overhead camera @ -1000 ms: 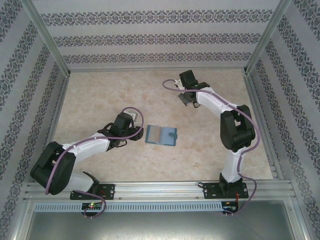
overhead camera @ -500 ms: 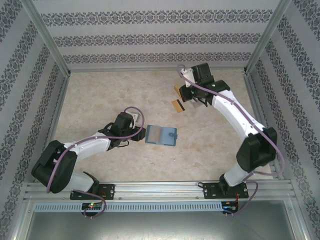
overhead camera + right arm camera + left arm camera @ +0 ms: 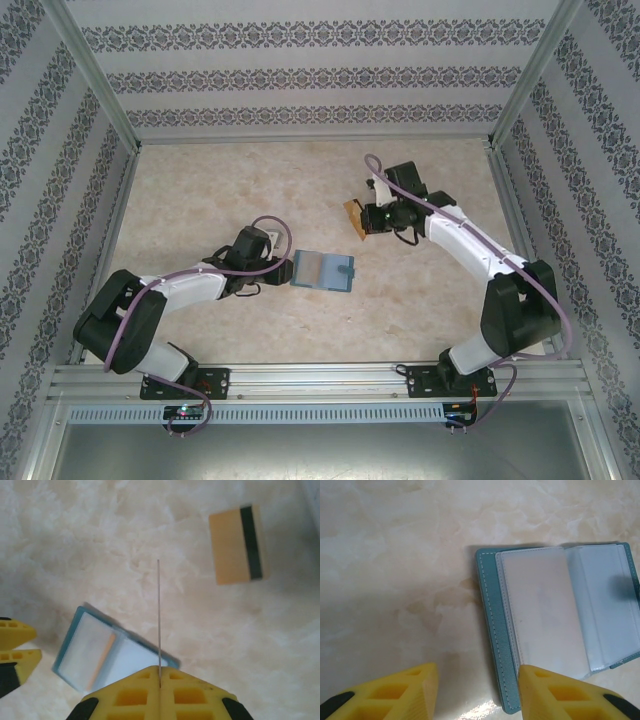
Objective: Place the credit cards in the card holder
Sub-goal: Insert the credit card into the card slot.
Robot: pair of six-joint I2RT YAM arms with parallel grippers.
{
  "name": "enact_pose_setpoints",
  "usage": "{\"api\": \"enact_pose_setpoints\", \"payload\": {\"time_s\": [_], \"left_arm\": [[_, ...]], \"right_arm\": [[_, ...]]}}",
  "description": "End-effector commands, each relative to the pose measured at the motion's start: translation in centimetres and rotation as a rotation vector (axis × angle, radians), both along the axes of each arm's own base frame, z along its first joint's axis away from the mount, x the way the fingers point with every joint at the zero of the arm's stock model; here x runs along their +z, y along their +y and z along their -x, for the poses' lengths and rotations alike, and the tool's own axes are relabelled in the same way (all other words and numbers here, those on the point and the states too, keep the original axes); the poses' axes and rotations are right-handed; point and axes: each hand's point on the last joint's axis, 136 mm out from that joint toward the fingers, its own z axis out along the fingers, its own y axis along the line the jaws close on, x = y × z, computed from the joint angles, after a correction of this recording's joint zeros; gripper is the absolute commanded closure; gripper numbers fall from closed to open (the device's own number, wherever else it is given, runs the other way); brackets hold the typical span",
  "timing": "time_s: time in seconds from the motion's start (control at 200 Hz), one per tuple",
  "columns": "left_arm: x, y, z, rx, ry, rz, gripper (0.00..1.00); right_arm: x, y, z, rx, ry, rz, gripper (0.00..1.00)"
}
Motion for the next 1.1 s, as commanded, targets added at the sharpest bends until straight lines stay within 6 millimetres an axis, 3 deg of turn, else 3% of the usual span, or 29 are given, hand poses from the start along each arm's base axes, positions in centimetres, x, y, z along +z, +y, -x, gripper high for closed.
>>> {"api": "enact_pose_setpoints", "payload": {"time_s": [0.0, 0.15, 0.325, 0.56, 0.729, 0.904, 1.094], "left_arm": [[1.7, -0.2, -1.0, 0.019, -0.028, 0.045, 0.53], [1.4, -0.7, -0.8, 0.003, -0.010, 0.070, 0.50], [0.7, -1.4, -0.8, -0.030, 0.026, 0.072, 0.49], [-1.0, -1.3, -0.9, -0.020, 0.104, 0.026, 0.51], [-1.8, -2.0, -0.9, -0.023, 0.135, 0.055, 0.62], [-2.8, -1.4, -0.9, 0.006, 0.164, 0.018, 0.69], [-3.3, -0.9, -1.0, 0.029, 0.179, -0.007, 0.73]], "right_arm": [[-0.7, 2.7, 2.9, -0.127, 0.142, -0.241, 1.00], [-2.9, 4.7, 5.8, -0.170, 0.244, -0.406, 1.00], [-4.3, 5.9, 7.7, -0.119, 0.290, -0.434, 1.00], [-6.4, 6.2, 7.4, -0.119, 0.335, -0.439, 1.00], [-8.0, 7.4, 6.8, -0.100, 0.387, -0.496, 1.00], [-10.0, 7.3, 7.0, -0.137, 0.419, -0.495, 1.00], [-9.6, 6.6, 7.3, -0.170, 0.386, -0.507, 1.00]]}}
